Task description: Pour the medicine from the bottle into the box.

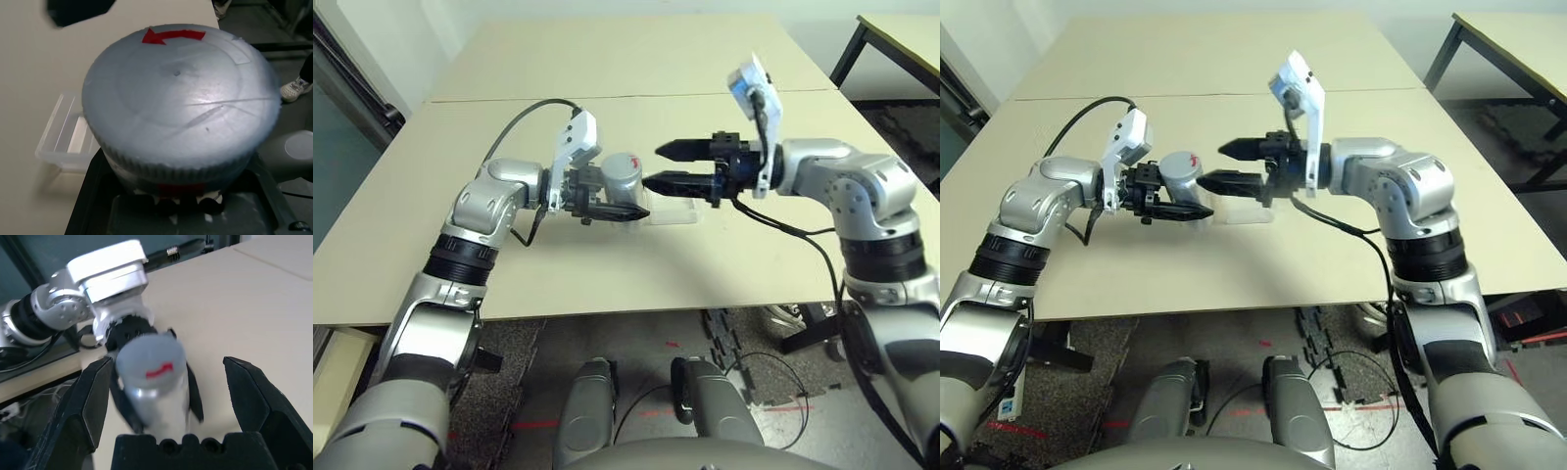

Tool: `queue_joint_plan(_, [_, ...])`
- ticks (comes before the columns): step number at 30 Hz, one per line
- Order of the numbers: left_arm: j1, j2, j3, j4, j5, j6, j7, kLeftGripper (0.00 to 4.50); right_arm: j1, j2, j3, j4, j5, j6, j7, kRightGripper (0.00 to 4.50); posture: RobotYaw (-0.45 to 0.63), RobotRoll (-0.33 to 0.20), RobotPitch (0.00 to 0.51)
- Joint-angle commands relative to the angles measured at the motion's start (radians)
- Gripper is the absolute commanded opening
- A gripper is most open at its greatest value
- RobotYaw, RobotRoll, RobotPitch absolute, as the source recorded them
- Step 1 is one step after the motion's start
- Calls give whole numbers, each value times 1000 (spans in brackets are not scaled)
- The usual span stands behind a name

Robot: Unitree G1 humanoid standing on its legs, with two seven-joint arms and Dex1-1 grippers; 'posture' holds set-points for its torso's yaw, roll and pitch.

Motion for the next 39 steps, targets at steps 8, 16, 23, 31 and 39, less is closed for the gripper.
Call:
queue_joint_plan(8, [-21, -18, -16, 13, 30, -1, -21, 2564, -29, 48, 72, 47, -78, -63, -16, 4500, -23, 0, 87])
queue_joint_plan(16, [-33, -29, -17, 38, 39, -5, -24, 2564, -31, 54, 81, 26, -71, -39, -7, 4500, -31, 0, 92])
queue_joint_plan(23, [-41, -33, -16, 95, 56, -38, -29, 2563, -25, 41, 76, -15, -50, 2, -7, 4500, -40, 0, 96])
queue_joint_plan(31, [-44, -45, -12, 98, 59, -40, -25, 2563, -28, 29, 87, 2, -77, -11, -11, 4500, -33, 0, 97])
queue_joint_plan(39, [-28, -31, 0, 69, 49, -21, -21, 2563, -8, 1, 74, 31, -105, -31, -8, 4500, -24, 0, 99])
